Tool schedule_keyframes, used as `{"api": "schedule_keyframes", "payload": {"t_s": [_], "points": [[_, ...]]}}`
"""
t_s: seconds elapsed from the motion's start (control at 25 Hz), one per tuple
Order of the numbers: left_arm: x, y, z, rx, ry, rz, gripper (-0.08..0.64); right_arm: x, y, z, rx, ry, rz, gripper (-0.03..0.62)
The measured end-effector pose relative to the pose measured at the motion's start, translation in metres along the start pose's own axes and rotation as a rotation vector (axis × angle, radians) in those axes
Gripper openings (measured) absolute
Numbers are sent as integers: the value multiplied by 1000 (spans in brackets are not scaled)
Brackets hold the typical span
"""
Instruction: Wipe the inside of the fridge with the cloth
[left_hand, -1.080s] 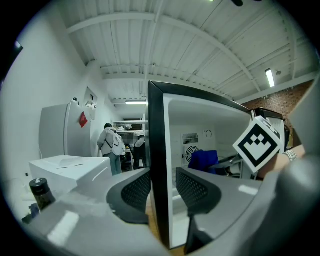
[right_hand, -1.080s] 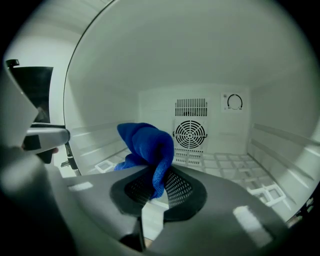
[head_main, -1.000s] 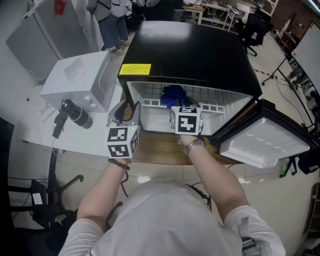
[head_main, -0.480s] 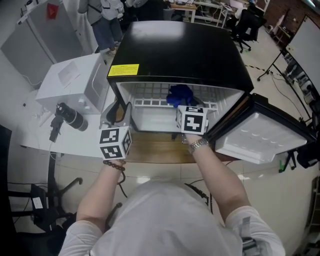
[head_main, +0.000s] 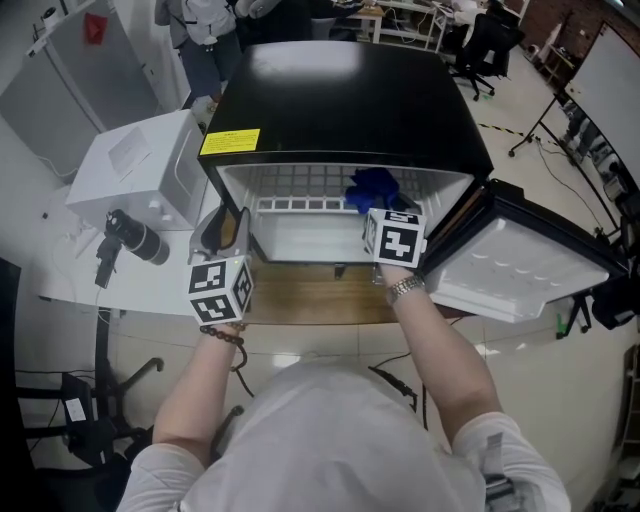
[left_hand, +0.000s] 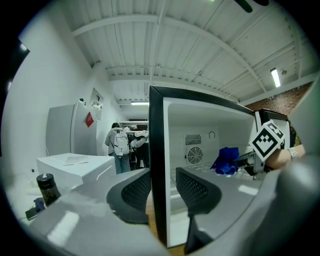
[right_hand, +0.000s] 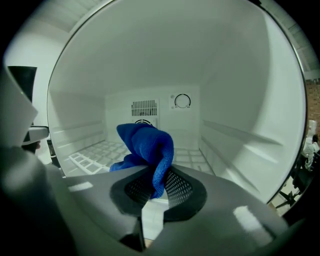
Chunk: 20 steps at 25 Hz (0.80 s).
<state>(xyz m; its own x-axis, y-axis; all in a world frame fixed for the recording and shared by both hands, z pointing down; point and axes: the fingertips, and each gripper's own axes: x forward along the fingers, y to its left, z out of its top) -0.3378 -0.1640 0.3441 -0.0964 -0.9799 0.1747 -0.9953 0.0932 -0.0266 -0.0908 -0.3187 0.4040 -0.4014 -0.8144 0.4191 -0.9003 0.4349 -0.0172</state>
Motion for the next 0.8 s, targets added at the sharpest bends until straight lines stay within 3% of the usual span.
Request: {"api": "schedule_keyframes", "payload": {"t_s": [0.44, 0.8], "points": [[-3, -28, -9, 24, 17, -53, 149, -7, -31, -4, 37, 4, -58, 40], [5, -71, -4, 66, 10, -165, 141, -12, -40, -4, 40, -1, -86, 40]]}}
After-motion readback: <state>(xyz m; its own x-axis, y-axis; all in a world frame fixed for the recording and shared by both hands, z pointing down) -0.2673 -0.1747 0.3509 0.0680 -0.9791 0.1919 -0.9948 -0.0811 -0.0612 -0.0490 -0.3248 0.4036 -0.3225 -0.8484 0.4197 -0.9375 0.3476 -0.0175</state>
